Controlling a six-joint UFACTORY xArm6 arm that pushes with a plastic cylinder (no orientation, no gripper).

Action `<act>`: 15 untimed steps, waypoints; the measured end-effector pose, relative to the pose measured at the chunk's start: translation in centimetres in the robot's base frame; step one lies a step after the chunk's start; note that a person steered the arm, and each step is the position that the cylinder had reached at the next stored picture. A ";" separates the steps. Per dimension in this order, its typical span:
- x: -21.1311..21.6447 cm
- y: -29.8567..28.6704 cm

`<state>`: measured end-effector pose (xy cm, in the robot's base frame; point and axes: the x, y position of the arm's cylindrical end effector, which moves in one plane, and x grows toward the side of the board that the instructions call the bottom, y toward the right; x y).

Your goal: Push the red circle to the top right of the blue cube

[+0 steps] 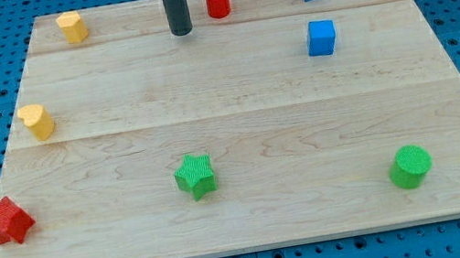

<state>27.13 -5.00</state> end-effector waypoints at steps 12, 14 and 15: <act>-1.9 7.9; -2.5 6.4; -2.6 4.7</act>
<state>24.51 -0.33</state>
